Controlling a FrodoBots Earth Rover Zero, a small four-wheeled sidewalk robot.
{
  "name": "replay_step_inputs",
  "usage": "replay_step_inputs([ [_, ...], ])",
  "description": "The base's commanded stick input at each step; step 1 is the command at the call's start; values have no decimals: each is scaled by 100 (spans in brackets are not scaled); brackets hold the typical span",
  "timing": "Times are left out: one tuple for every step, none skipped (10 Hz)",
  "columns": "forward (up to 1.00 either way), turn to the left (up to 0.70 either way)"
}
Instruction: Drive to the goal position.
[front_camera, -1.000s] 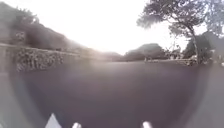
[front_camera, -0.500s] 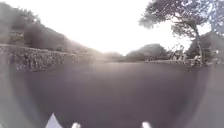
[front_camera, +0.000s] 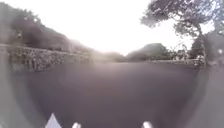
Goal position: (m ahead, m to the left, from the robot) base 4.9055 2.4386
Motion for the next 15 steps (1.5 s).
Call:
replay_step_inputs([
  [70,-35],
  [70,-35],
  [70,-35],
  [70,-35],
  [70,-35],
  [70,-26],
  [70,-13],
  [70,0],
  [70,0],
  [70,0],
  [70,-34],
  [70,-30],
  [70,-25],
  [70,0],
  [70,0],
])
